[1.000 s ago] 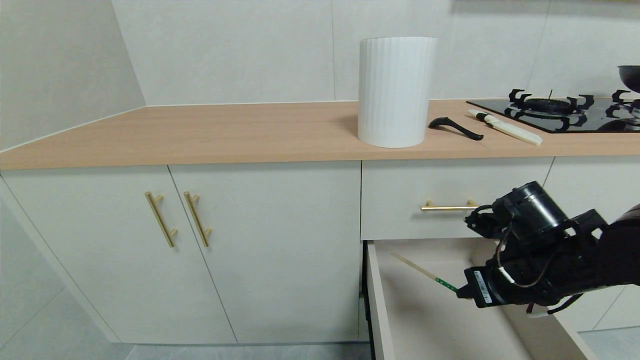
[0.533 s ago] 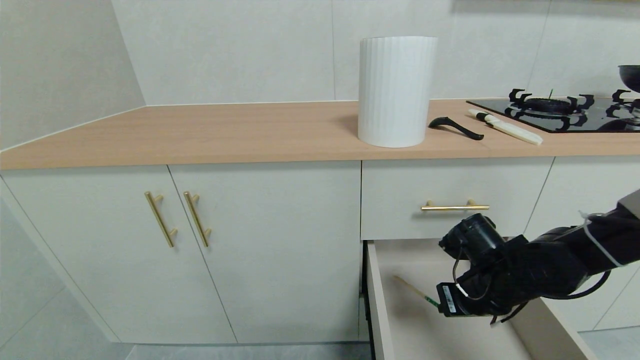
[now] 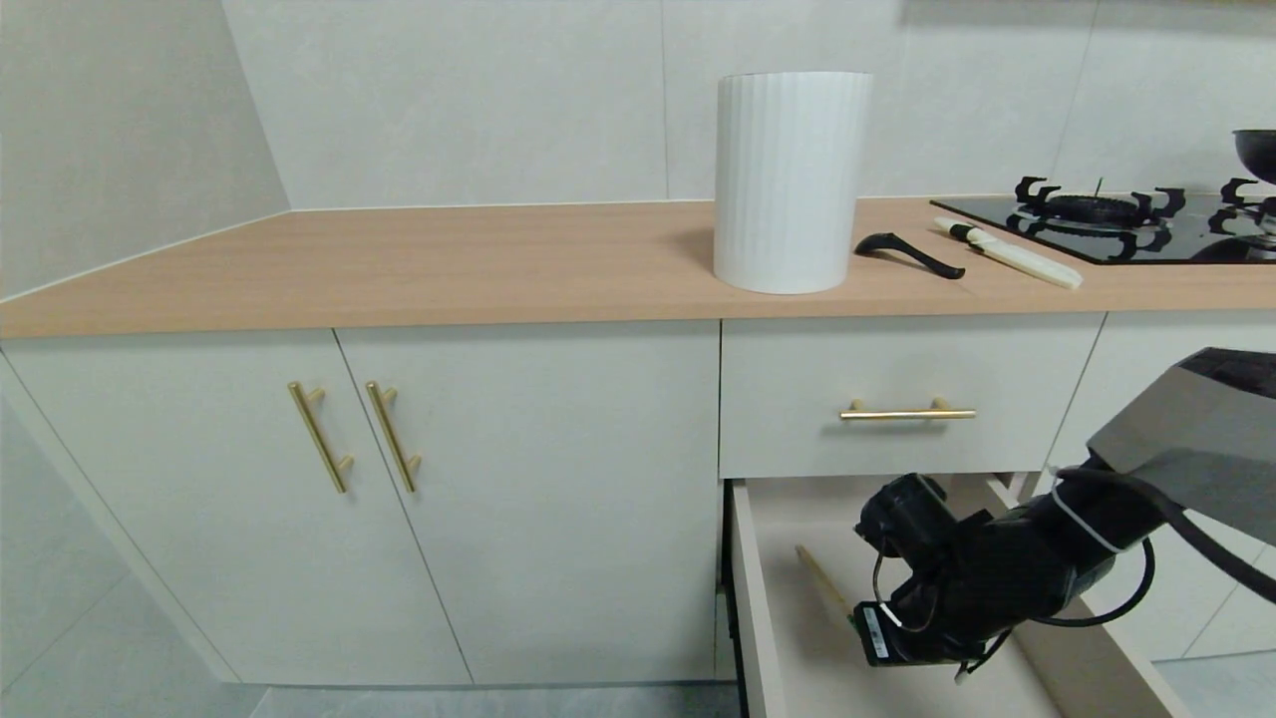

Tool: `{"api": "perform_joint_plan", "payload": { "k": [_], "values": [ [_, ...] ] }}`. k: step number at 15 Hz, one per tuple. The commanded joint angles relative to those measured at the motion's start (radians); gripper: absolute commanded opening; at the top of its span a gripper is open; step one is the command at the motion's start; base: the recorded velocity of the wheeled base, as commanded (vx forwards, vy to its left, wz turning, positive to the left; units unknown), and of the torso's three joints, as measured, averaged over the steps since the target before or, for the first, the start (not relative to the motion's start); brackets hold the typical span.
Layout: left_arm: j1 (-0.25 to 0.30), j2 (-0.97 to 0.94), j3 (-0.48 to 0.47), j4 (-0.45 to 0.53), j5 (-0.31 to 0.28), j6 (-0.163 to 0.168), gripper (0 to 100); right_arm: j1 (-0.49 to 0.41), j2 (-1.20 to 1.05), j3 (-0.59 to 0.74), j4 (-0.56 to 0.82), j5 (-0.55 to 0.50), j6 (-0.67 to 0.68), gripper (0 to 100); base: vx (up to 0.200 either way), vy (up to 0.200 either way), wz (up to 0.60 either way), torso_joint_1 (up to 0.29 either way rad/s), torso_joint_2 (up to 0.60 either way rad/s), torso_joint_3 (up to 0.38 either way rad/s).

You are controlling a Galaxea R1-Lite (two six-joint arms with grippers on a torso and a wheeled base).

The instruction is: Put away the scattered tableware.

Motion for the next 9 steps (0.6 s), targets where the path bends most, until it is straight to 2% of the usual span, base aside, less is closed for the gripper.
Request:
{"api": "perform_joint_plan", "payload": {
  "k": [1, 9],
  "values": [
    [0.000, 0.000, 0.000, 0.000, 0.000, 0.000, 100, 0.020, 0.061, -0.005, -0.009, -0.010, 0.009, 0, 0.000, 0.000, 0.00, 0.000, 0.00, 0.000],
    [0.000, 0.000, 0.000, 0.000, 0.000, 0.000, 100, 0.038, 0.110, -0.012, -0.056, -0.049, 0.049, 0, 0.000, 0.000, 0.00, 0.000, 0.00, 0.000]
  ]
}}
